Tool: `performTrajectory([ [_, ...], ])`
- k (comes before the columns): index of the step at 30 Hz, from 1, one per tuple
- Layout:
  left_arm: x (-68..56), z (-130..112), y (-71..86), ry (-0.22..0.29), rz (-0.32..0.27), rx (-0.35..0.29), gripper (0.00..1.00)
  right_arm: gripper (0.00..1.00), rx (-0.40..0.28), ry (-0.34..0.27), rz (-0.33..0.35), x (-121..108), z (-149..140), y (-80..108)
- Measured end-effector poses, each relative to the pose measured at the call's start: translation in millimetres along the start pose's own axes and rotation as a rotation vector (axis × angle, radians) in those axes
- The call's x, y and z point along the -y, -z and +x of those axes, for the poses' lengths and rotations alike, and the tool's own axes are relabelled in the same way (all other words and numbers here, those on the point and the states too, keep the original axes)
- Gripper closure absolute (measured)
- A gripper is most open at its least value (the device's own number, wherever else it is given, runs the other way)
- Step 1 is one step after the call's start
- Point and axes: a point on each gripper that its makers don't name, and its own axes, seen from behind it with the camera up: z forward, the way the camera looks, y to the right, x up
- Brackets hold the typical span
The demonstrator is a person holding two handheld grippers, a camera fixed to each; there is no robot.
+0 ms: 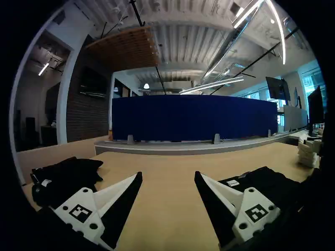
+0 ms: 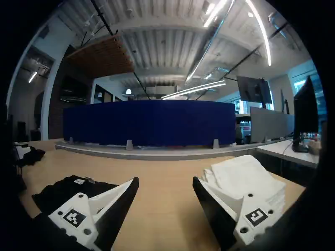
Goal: Fold towel
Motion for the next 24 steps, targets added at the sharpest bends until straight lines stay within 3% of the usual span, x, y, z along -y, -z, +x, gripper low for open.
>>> performTrajectory([
  [6,6.7,15.2,0.2,0.002,0.010,-0.011,0.08,0.00,0.000,0.004,-0.003,-1.8,10.6,4.9],
  [18,-2.2,97.2,8.2,-0.019,-0.019,-0.033,0.08,0.01,-0.022,0.019,-0.002,4.4,93.5,11.8],
  [24,-3.2,124.3,13.1,-0.040,-0.031,-0.010,0.08,0.00,-0.019,0.037,0.000,7.4,127.8,15.6],
])
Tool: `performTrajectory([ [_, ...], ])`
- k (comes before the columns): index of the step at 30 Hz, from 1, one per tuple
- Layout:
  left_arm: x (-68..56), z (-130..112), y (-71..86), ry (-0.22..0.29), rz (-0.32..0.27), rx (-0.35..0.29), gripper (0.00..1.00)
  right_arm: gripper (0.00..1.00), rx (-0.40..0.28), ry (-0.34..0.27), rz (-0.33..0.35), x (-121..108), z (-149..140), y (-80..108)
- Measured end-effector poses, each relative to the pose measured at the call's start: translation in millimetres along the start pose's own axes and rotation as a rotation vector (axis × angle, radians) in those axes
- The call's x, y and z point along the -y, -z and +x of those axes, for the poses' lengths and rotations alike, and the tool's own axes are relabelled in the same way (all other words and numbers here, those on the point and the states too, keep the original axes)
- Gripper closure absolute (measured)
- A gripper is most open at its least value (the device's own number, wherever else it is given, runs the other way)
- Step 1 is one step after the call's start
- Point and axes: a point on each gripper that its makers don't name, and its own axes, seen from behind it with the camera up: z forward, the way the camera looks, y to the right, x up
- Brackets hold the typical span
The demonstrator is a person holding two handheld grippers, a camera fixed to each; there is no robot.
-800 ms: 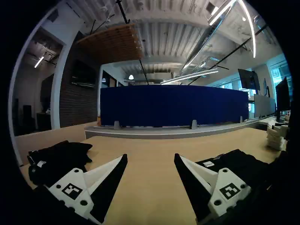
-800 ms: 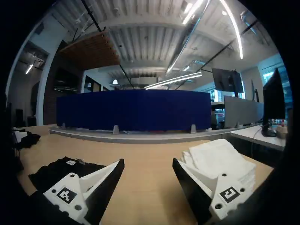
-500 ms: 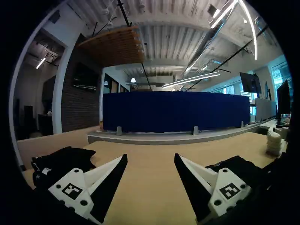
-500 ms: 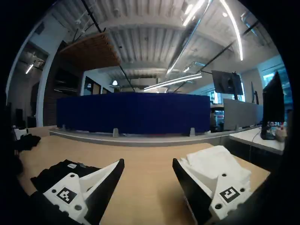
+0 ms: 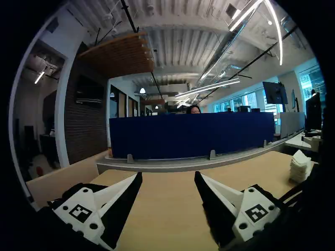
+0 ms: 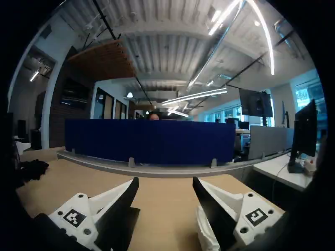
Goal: Fold towel
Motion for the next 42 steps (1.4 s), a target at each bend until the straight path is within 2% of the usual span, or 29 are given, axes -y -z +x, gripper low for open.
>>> performTrajectory([
  [11,-18.8,29.4,11.1,-0.055,-0.083,0.076,0.08,0.01,0.047,0.019,0.051,12.1,34.3,10.9],
  [21,-51.0,37.5,14.9,-0.133,-0.239,0.151,0.08,0.00,0.164,0.096,0.179,41.4,38.4,26.5],
  [27,-67.9,30.6,14.7,-0.159,-0.324,0.206,0.08,0.01,0.256,0.158,0.257,59.2,27.8,35.2],
  [32,-80.2,20.0,16.8,-0.178,-0.387,0.247,0.08,0.00,0.313,0.182,0.322,75.3,18.8,41.1],
  [42,-89.3,-7.6,18.9,-0.195,-0.427,0.295,0.08,0.00,0.367,0.195,0.358,85.3,-2.6,47.1],
])
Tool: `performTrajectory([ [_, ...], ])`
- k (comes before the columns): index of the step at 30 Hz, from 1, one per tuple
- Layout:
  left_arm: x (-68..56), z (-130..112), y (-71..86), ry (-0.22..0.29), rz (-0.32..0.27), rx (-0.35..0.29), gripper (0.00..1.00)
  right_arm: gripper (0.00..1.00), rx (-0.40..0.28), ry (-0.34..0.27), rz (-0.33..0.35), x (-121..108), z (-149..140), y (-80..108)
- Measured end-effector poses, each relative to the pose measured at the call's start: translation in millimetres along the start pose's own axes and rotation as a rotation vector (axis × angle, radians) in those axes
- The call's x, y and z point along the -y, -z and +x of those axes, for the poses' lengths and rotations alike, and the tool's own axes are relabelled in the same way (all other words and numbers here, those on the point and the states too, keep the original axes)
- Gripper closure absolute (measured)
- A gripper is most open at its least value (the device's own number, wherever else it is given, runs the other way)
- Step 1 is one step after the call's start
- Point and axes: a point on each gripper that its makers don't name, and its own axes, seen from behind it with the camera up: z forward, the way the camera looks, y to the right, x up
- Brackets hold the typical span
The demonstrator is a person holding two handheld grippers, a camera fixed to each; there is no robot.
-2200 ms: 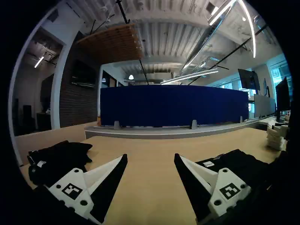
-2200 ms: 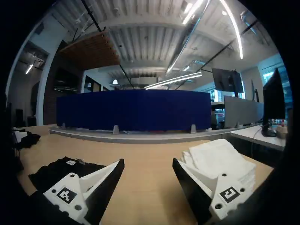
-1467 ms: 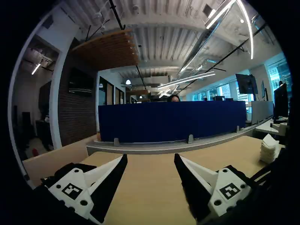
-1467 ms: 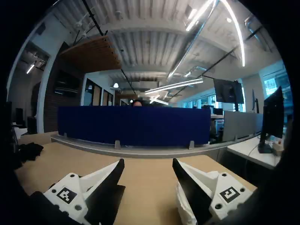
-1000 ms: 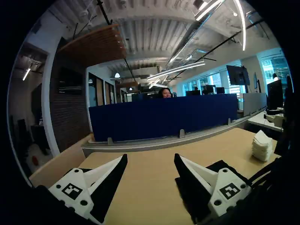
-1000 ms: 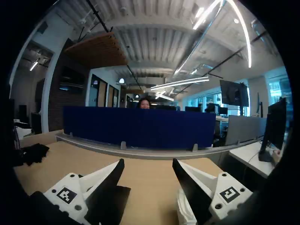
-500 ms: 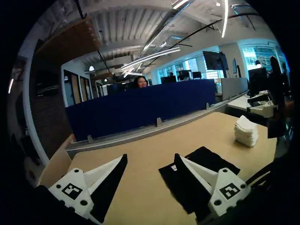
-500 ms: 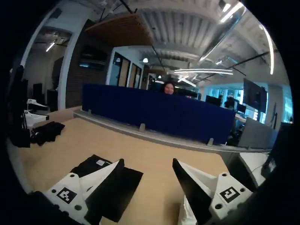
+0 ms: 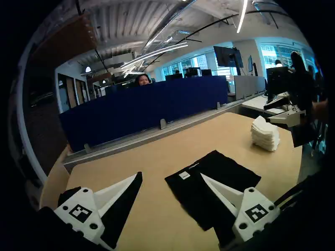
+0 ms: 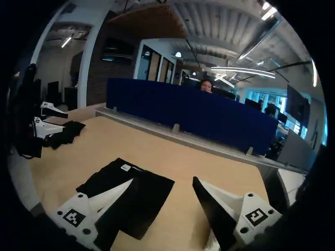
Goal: Fold towel
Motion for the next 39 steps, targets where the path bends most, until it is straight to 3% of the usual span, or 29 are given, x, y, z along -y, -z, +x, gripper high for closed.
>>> performTrajectory([
  [28,-68.0,-135.9,-24.2,-0.052,-0.153,0.249,0.08,0.00,0.226,0.024,0.104,41.7,-135.4,-30.8],
  [39,-85.3,-169.0,-28.5,-0.058,-0.185,0.315,0.07,0.00,0.291,0.020,0.131,49.4,-168.2,-36.1],
])
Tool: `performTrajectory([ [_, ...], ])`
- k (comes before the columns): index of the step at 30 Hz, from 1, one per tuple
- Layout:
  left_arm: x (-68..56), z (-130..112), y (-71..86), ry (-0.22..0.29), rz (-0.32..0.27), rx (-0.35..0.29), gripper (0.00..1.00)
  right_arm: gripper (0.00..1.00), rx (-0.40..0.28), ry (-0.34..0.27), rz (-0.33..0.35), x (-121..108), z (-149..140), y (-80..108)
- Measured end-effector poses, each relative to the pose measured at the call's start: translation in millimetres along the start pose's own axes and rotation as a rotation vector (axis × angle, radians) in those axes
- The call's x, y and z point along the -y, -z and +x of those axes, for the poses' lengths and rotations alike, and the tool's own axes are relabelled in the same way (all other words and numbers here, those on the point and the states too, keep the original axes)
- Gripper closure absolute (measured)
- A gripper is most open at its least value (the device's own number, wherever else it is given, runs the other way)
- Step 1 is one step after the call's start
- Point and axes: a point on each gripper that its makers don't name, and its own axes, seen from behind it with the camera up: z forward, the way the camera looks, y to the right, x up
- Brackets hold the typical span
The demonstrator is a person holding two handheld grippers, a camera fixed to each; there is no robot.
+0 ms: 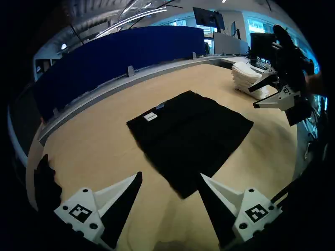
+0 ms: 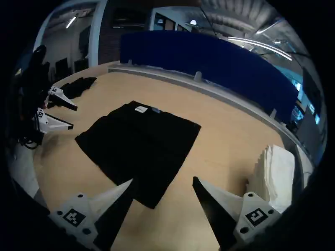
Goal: Fold towel
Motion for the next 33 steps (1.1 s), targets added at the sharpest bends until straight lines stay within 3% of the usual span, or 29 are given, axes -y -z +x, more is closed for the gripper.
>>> performTrajectory([
  [17,-22.5,-35.8,-15.0,-0.034,-0.073,0.107,0.07,0.00,0.062,0.012,0.039,12.2,-25.8,-16.3],
  [24,-28.7,-51.5,-20.3,0.017,-0.108,0.179,0.07,0.02,0.079,-0.007,0.053,15.3,-35.8,-21.0],
  [33,-31.6,-53.6,-27.7,0.079,-0.129,0.202,0.08,0.04,0.096,-0.019,0.066,18.8,-43.5,-26.5],
])
